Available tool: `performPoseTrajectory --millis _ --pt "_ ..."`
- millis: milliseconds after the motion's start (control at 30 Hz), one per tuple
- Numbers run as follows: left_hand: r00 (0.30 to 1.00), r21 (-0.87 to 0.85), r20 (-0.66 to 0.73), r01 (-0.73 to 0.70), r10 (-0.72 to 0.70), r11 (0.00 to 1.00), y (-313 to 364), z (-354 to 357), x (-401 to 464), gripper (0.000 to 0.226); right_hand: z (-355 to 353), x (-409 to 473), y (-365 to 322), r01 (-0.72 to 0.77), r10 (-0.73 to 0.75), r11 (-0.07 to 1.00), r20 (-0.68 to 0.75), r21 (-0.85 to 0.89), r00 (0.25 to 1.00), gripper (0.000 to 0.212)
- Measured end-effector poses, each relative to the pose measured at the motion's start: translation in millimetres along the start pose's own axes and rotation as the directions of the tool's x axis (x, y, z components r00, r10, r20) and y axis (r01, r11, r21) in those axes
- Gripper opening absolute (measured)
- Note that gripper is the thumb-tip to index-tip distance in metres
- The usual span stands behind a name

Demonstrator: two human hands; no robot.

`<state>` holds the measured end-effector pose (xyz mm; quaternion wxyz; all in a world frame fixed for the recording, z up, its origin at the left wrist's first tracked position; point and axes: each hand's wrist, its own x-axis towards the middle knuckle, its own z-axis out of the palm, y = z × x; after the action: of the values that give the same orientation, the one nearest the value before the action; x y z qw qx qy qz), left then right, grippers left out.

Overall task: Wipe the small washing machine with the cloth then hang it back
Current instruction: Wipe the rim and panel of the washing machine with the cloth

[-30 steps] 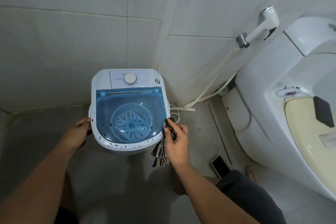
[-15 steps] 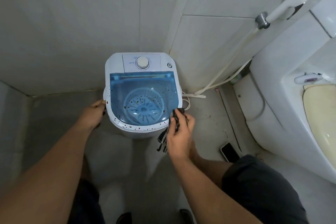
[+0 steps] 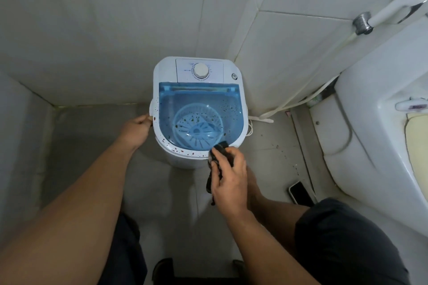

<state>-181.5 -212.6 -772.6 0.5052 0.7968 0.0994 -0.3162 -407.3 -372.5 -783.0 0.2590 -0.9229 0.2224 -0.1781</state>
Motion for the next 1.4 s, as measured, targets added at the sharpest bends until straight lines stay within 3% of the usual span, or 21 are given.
performPoseTrajectory --millis 67,133,300,467,700,800,1000,1233,1400 --pt "1.000 -0.008 0.023 -0.012 0.012 1.000 -2.1 -0.4 4.1 0.037 10.6 0.0 -19.9 0.206 -0.195 0.976 0.138 -0.069 0.971 0.040" --pt "0.999 -0.007 0.041 -0.017 0.017 1.000 -4.3 -1.0 6.8 0.037 22.5 3.1 -39.7 0.318 -0.282 0.939 0.237 -0.131 0.930 0.047" --pt "0.999 -0.016 0.041 -0.033 0.034 0.999 -8.3 -3.8 10.1 0.035 10.6 16.3 -30.8 0.387 -0.324 0.903 0.295 -0.188 0.899 0.049" --pt "0.997 -0.077 0.044 -0.063 0.066 0.995 -3.7 -2.3 3.2 0.034 -29.5 24.7 21.0 0.323 -0.254 0.909 0.264 -0.265 0.931 0.038" --pt "0.993 -0.068 0.074 -0.083 0.088 0.994 -8.0 -11.7 12.6 0.034 0.4 39.4 -23.4 0.591 -0.468 0.758 0.402 -0.275 0.787 0.049" --pt "0.989 -0.128 0.107 -0.087 0.101 0.988 -6.9 -12.6 14.5 0.030 30.3 48.4 -65.0 0.627 -0.485 0.734 0.444 -0.260 0.753 0.045" --pt "0.968 -0.235 0.243 0.127 -0.069 0.964 -12.1 -18.0 12.7 0.039 51.3 72.7 -99.1 0.587 -0.438 0.767 0.458 -0.258 0.774 0.042" --pt "0.960 -0.350 0.263 0.193 -0.101 0.917 -12.9 -17.8 18.0 0.027 9.6 59.6 -55.2 0.689 -0.520 0.680 0.497 -0.253 0.695 0.045" --pt "0.899 -0.523 0.415 0.364 -0.143 0.770 -16.9 -24.1 16.7 0.027 48.6 110.7 -110.1 0.706 -0.487 0.647 0.556 -0.289 0.674 0.033"
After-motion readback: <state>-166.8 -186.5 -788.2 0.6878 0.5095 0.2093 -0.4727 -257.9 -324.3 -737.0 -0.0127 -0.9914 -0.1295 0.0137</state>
